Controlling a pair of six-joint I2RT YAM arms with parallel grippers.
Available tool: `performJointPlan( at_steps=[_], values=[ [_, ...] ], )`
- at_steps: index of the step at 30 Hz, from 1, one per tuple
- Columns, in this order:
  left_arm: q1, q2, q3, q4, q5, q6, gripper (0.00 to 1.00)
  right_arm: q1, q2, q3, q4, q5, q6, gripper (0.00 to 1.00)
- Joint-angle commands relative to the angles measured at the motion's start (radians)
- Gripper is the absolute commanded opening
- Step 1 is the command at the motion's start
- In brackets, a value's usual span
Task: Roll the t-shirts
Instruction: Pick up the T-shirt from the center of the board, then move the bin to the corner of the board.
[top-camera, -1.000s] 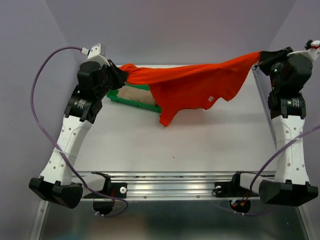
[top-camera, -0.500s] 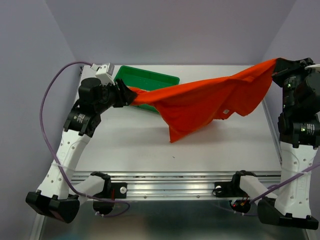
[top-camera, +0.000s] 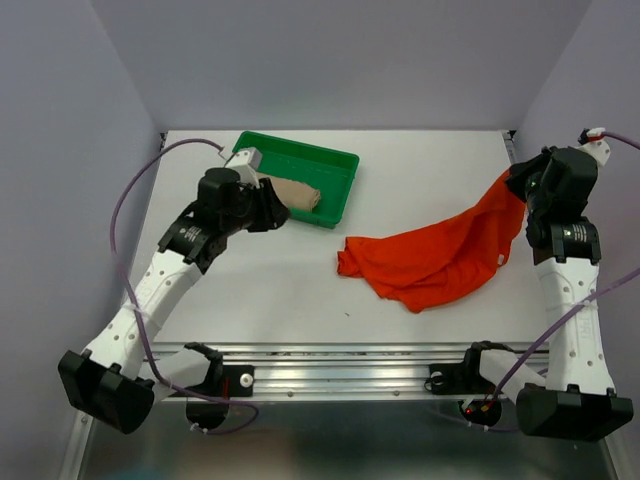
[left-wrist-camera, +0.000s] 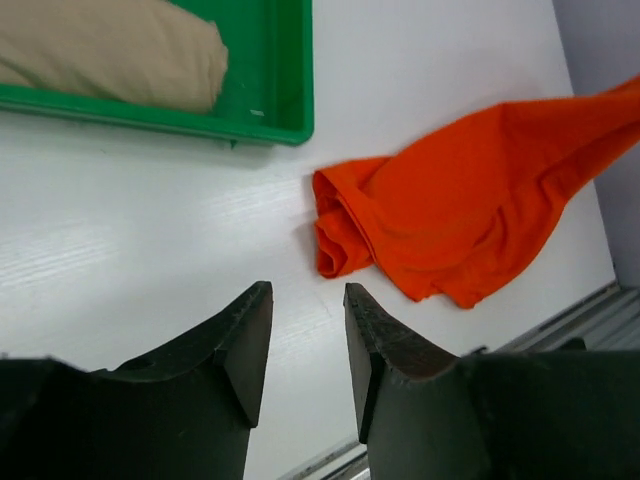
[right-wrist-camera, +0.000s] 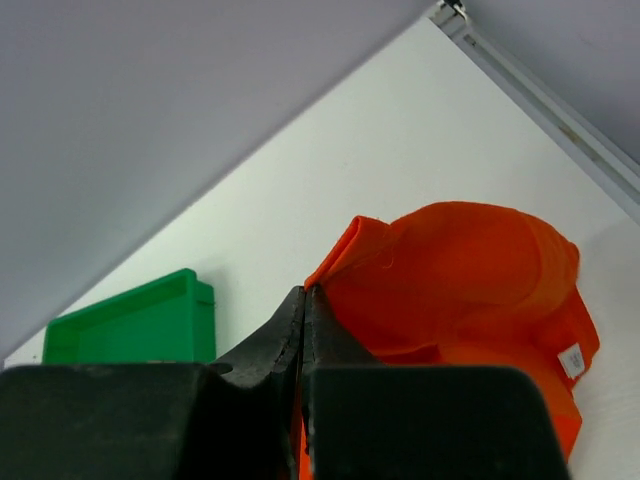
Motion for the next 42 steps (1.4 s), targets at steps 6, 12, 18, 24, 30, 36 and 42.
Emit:
performJointPlan(
  at_steps=[6,12,18,24,30,36,42],
  values=[
    [-0.393,0.185,-0.083,0.121,-0.083,-0.138,0.44,-0.009,-0.012,-0.1,0.022,-0.003,-0.016,0.01],
    [-0.538,0.458,-0.001,0.142,-0.11,-0.187,0.5,-0.009,-0.001,-0.122,0.021,-0.019,-0.01,0.01],
    [-0.49,0.569,0.066,0.148,-0.274,-0.192,0.56,-0.009,-0.01,-0.154,0.021,-0.042,-0.015,0.01],
    [-0.47,0.753,0.295,0.103,-0.31,-0.074,0.54,-0.009,0.01,-0.153,0.021,-0.074,-0.01,0.01],
    [-0.421,0.854,0.456,0.081,-0.324,-0.031,0.5,-0.009,-0.001,-0.159,0.022,-0.089,-0.008,0.01],
    [-0.406,1.052,0.726,-0.008,-0.366,0.044,0.52,-0.009,-0.004,-0.163,0.022,-0.095,-0.007,0.01],
    [-0.4,1.205,0.92,-0.063,-0.405,0.081,0.56,-0.009,-0.004,-0.171,0.022,-0.108,-0.004,0.01]
  ],
)
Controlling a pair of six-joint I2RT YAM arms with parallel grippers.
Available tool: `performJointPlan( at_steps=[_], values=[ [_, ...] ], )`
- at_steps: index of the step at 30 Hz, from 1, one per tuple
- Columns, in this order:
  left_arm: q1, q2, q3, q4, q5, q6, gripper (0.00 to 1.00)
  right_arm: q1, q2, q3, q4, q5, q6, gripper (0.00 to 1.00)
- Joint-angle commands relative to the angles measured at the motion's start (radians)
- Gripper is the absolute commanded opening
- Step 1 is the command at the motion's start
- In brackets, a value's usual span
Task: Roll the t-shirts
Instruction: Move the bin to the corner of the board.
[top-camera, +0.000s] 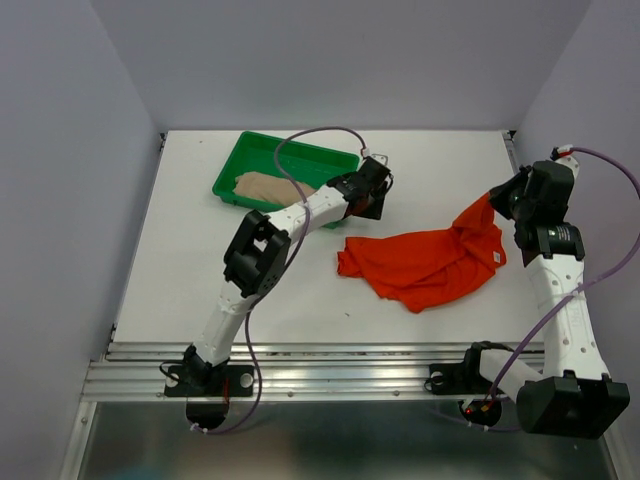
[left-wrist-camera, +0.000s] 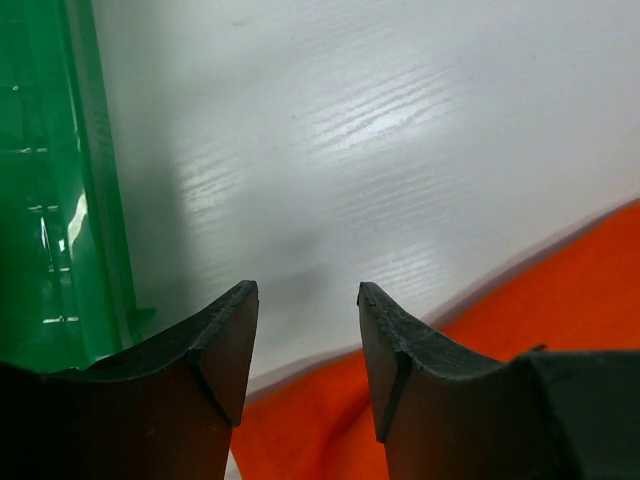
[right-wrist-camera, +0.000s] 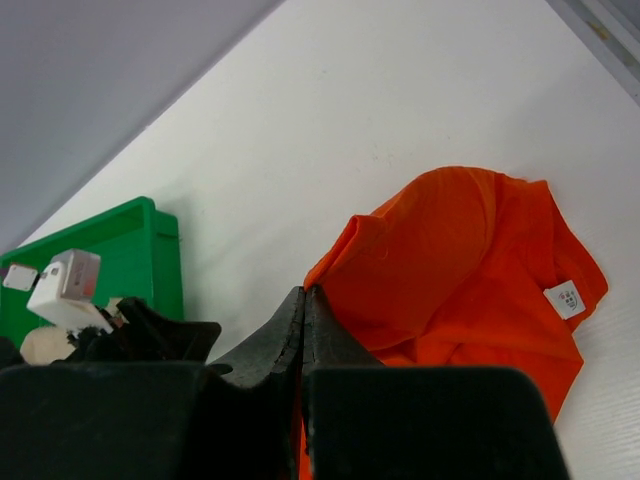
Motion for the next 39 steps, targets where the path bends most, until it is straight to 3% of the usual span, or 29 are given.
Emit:
performJointPlan(
  at_steps=[1,39],
  values=[
    [0.01,0.07,0.148,-0.083,-0.061,0.052,0.56,-0.009,-0.02,-0.007,0.032,-0.022,0.002,0.01],
    [0.404,0.25,0.446,0.038,0.014,0.122,0.58,-0.009,0.02,-0.045,0.04,-0.06,-0.003,0.01]
  ],
)
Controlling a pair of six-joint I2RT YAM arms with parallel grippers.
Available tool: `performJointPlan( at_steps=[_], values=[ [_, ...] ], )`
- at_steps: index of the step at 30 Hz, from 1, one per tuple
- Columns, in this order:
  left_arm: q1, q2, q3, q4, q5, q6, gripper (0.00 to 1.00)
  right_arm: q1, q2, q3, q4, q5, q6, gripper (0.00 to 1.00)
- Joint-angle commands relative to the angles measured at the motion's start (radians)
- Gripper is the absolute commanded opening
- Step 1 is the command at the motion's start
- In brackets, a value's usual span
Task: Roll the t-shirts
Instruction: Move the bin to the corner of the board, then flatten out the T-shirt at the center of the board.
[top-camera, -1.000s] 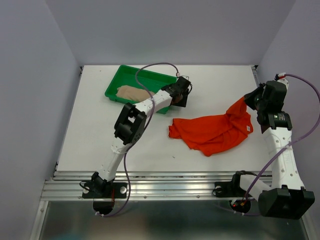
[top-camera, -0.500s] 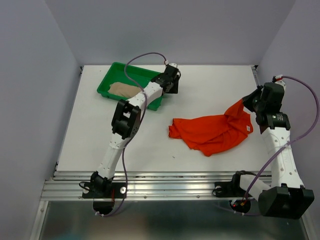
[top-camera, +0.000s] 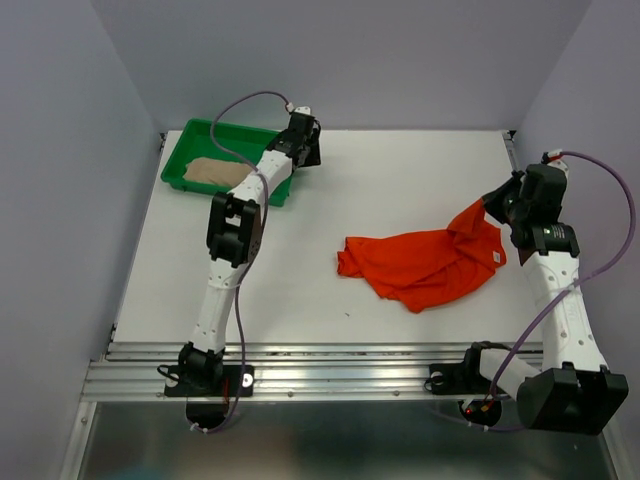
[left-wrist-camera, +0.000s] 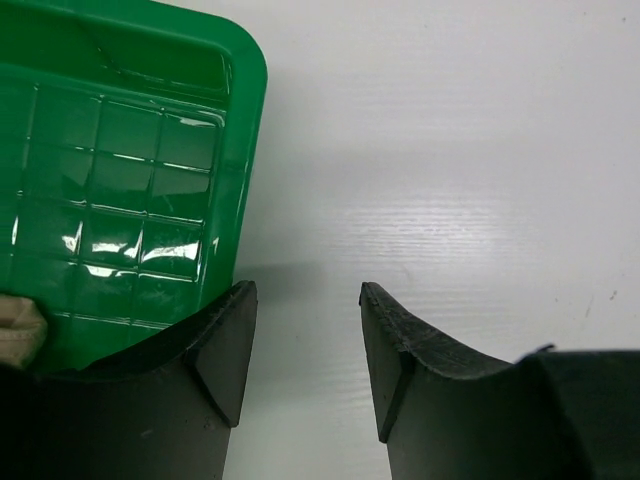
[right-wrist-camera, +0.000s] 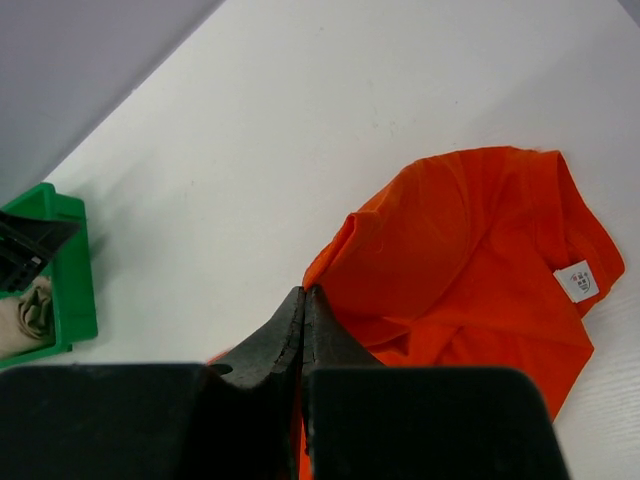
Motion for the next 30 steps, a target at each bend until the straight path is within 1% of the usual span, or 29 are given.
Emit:
performJointPlan(
  at_steps=[1,6,8,9,10,13,14,15,17,18,19,20,21,22,23,24,25,26,27,28,30],
  values=[
    [0.025,-0.003,0.092,0.009,0.003,0.043,0.57,-0.009,0.002,-0.006,0.037,-0.013,-0.003,0.01],
    [-0.001,-0.061,0.084,0.009,0.06,0.083,0.58,-0.009,0.013,-0.009,0.045,-0.019,0.0,0.01],
    [-0.025,-0.128,0.056,0.008,0.057,0.094,0.57,-0.009,0.013,-0.01,0.048,-0.023,0.0,0.01],
    [-0.041,-0.154,0.015,0.008,0.046,0.109,0.58,-0.009,0.013,-0.012,0.048,-0.024,0.002,0.01],
    [-0.079,-0.212,-0.008,0.009,0.002,0.115,0.6,-0.009,0.01,-0.016,0.048,-0.024,0.002,0.01],
    [-0.136,-0.311,-0.14,0.011,-0.058,0.123,0.61,-0.009,0.0,-0.024,0.048,-0.027,0.002,0.01],
    [-0.168,-0.379,-0.184,0.017,-0.061,0.115,0.61,-0.009,-0.007,-0.032,0.048,-0.027,0.005,0.01],
    [-0.18,-0.412,-0.271,0.018,-0.061,0.099,0.61,-0.009,-0.012,-0.035,0.047,-0.029,0.005,0.01],
    [-0.206,-0.516,-0.37,0.035,-0.026,0.027,0.61,-0.009,-0.019,-0.044,0.05,-0.033,0.008,0.01],
    [-0.238,-0.548,-0.475,0.043,-0.019,0.002,0.61,-0.009,-0.021,-0.052,0.051,-0.036,0.009,0.01],
    [-0.258,-0.611,-0.525,0.049,-0.012,-0.051,0.61,-0.009,-0.024,-0.055,0.051,-0.035,0.011,0.01],
    [-0.278,-0.641,-0.574,0.058,-0.008,-0.078,0.6,-0.009,-0.026,-0.058,0.053,-0.035,0.012,0.01],
    [-0.322,-0.665,-0.652,0.058,-0.005,-0.105,0.6,-0.009,-0.029,-0.065,0.054,-0.036,0.014,0.01],
    [-0.346,-0.688,-0.684,0.057,-0.005,-0.134,0.59,-0.009,-0.03,-0.067,0.054,-0.036,0.014,0.01],
    [-0.364,-0.725,-0.721,0.051,-0.006,-0.212,0.59,-0.009,-0.033,-0.072,0.057,-0.036,0.015,0.01],
    [-0.401,-0.74,-0.785,0.052,0.0,-0.249,0.59,-0.009,-0.038,-0.076,0.057,-0.064,0.014,0.01],
    [-0.419,-0.754,-0.816,0.057,0.023,-0.282,0.59,-0.009,-0.039,-0.079,0.059,-0.064,0.015,0.01],
    [-0.439,-0.779,-0.873,0.061,0.023,-0.347,0.59,-0.009,-0.043,-0.081,0.057,-0.066,0.015,0.01],
    [-0.461,-0.786,-0.901,0.067,0.027,-0.369,0.61,-0.009,-0.044,-0.082,0.059,-0.067,0.015,0.01],
    [-0.5,-0.796,-0.921,0.073,0.043,-0.388,0.71,-0.009,-0.049,-0.084,0.059,-0.069,0.015,0.01],
    [-0.539,-0.796,-0.964,0.074,0.052,-0.421,0.77,-0.009,-0.052,-0.085,0.057,-0.07,0.012,0.01]
  ],
)
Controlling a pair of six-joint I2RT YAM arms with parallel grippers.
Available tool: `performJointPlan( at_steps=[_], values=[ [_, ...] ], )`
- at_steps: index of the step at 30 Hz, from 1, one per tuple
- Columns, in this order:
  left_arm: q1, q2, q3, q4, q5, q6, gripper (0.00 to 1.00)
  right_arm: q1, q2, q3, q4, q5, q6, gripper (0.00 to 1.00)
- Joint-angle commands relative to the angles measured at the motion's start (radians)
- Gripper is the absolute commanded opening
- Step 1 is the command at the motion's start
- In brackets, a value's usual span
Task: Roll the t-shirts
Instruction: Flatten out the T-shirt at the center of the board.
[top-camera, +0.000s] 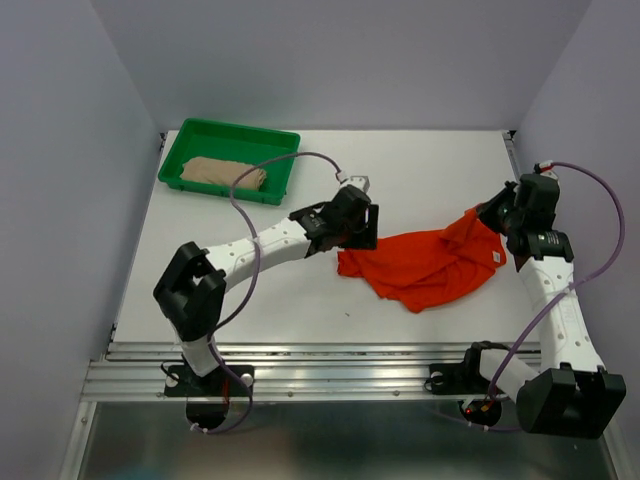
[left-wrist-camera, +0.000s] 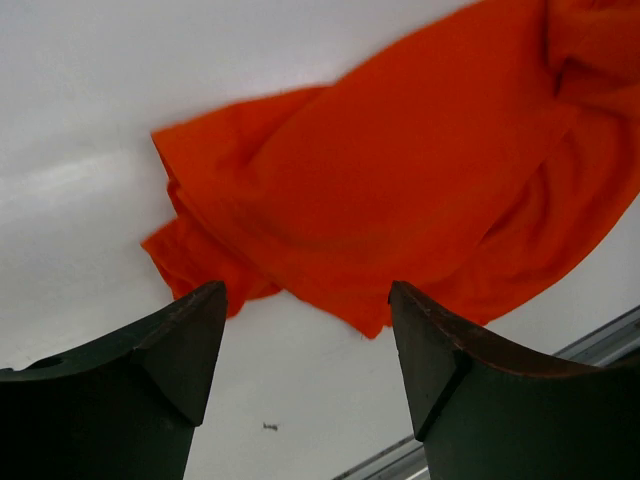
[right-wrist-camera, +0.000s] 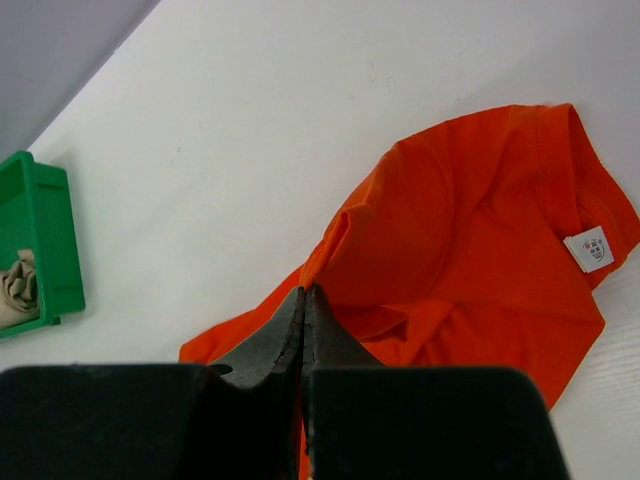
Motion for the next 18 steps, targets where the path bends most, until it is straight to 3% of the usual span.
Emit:
performJointPlan(
  at_steps=[1,5,9,15,18],
  values=[
    [-0.087,-0.012,-0.095,0.006,0.03,-0.153,0.79,-0.009,-0.037,-0.001,0.049,-0.021,0.001,0.01],
    [-0.191,0.028,-0.138,0.048,0.09,-0.175,0.75,-0.009,-0.037,-0.004,0.048,-0.041,0.002,0.01],
    [-0.213,0.055,-0.128,0.055,0.096,-0.19,0.74,-0.009,-0.04,-0.008,0.049,-0.044,0.001,0.01],
    [-0.213,0.127,-0.091,0.012,0.067,-0.227,0.64,-0.009,-0.048,-0.008,0.046,-0.046,0.002,0.01],
    [-0.213,0.179,-0.046,-0.037,0.053,-0.227,0.65,-0.009,-0.05,-0.005,0.044,-0.046,0.001,0.01]
  ],
)
